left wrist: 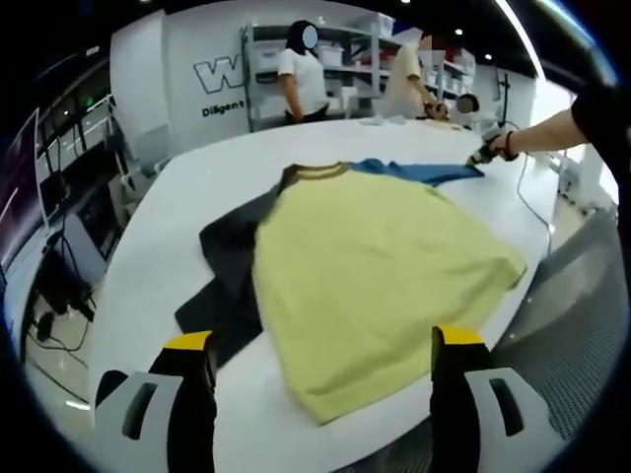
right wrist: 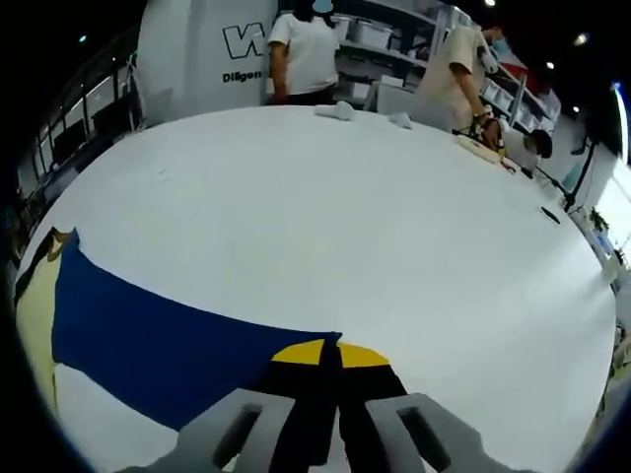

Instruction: Fold the garment on the visible template until the final outline fits inside the template.

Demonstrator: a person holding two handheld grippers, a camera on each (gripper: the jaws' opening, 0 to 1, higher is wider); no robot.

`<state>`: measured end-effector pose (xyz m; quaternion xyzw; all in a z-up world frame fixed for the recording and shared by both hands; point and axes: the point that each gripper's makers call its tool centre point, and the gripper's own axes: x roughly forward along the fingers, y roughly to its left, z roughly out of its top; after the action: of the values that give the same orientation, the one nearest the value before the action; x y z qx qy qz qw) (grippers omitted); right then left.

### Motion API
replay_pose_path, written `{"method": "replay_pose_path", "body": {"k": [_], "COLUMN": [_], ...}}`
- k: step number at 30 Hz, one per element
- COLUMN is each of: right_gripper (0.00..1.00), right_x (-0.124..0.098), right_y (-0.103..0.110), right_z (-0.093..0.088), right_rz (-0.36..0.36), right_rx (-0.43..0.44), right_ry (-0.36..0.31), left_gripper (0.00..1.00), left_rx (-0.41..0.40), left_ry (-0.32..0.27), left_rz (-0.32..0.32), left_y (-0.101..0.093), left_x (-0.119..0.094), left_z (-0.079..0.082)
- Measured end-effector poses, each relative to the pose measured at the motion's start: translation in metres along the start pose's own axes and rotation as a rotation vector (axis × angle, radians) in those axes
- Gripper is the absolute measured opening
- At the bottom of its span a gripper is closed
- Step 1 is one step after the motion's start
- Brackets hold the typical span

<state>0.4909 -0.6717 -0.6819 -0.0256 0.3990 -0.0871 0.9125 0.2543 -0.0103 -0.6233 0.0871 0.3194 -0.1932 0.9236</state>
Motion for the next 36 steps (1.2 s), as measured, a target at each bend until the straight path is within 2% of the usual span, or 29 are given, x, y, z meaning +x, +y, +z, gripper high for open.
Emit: {"method": "replay_pose_path", "body": {"k": [3, 8, 11, 13, 16, 22, 31, 34, 36], "right_gripper": [0.15, 0.22, 0.30, 0.32, 0.28, 0.23, 0.12, 0.05, 0.01], "right_x": [-0.007, -0.017, -0.025, -0.033, -0.038, -0.037, -0.045, -0.046, -0.038], "right_y": [0.006, 0.008, 0.010, 0.011, 0.013, 0.012, 0.013, 0.014, 0.008], "right_z": [-0.001, -0.002, -0.013, -0.024, -0.034, -0.037, -0.049, -0.049, -0.042], "right_rz": [0.012, 0.031, 0.047, 0.052, 0.057, 0.062, 0.048, 0.048, 0.057], "right_rx": [0.008, 0.047, 0.075, 0.089, 0.100, 0.100, 0.093, 0.095, 0.097], "right_ry": [0.005, 0.008, 0.041, 0.058, 0.079, 0.098, 0.117, 0.118, 0.119], "left_gripper": [0.88, 0.89, 0.89, 0.89, 0.89, 0.88, 0.87, 0.86, 0.86], "left_rx": [0.001, 0.001, -0.001, -0.002, -0.001, 0.001, -0.004, -0.004, 0.000], "left_ry": [-0.001, -0.011, -0.015, -0.022, -0.028, -0.030, -0.042, -0.043, -0.042], "left_rz": [0.001, 0.002, 0.001, 0.001, -0.001, -0.003, -0.002, -0.002, -0.002], "left_y": [0.001, 0.002, 0.002, 0.003, 0.002, 0.000, 0.000, 0.000, -0.001], "left_x": [0.000, 0.000, 0.000, 0.000, -0.001, -0.002, -0.003, -0.003, -0.003], "left_z": [0.000, 0.001, 0.001, 0.002, 0.004, 0.005, 0.008, 0.008, 0.008]}}
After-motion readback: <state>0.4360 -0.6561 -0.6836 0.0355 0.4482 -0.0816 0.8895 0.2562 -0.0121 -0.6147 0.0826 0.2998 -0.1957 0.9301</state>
